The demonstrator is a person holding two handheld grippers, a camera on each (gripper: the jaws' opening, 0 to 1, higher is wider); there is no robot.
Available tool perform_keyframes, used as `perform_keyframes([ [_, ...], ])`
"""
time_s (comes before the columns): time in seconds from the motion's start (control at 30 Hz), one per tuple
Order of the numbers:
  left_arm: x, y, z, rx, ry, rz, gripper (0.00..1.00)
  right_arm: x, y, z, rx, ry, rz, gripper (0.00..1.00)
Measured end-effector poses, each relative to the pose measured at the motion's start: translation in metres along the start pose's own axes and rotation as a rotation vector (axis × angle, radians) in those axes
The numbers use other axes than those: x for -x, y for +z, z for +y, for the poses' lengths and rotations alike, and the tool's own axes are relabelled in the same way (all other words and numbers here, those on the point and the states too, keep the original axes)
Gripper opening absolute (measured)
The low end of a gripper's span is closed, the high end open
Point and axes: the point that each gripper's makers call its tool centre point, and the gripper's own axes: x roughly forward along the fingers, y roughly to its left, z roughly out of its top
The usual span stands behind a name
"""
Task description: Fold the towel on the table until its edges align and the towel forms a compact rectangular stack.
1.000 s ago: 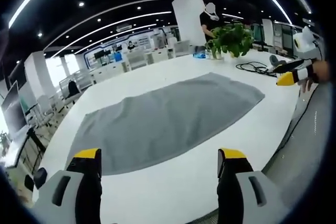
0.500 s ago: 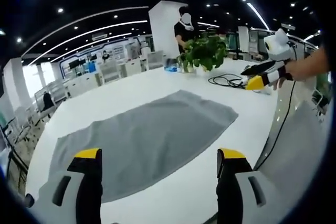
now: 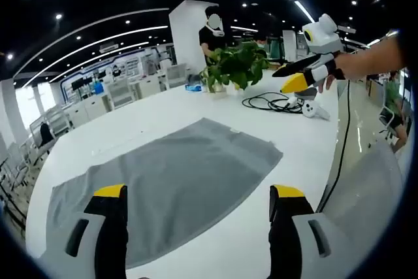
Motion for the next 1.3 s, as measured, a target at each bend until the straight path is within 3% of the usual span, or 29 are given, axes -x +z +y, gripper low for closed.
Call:
perform_keyframes([
  [0.43,-0.051,0.027,-0.051,-0.016,-0.041,0.012,0.91,-0.018,-0.007,-0.057,0.016,0.067,0.029,0.81],
  [0.6,-0.069,0.043,-0.072,-0.059,-0.087,0.001,0.91,-0.022,-0.007,-0.07,-0.008,0.075,0.019,0.81],
  [0.77,-0.083,0.053,-0.081,-0.084,-0.113,-0.008,0.91,-0.026,0.002,-0.074,-0.019,0.088,0.007,0.8],
  [1.0,-0.098,0.054,-0.087,-0.092,-0.141,-0.003,0.9,-0.033,0.021,-0.071,-0.018,0.108,-0.023,0.8],
  [1.2,-0.113,0.044,-0.102,-0.106,-0.192,0.022,0.88,-0.047,0.019,-0.074,-0.012,0.111,0.002,0.75],
  [1.3,-0.119,0.039,-0.109,-0.123,-0.217,0.029,0.85,-0.058,0.017,-0.077,0.048,0.099,0.013,0.75],
])
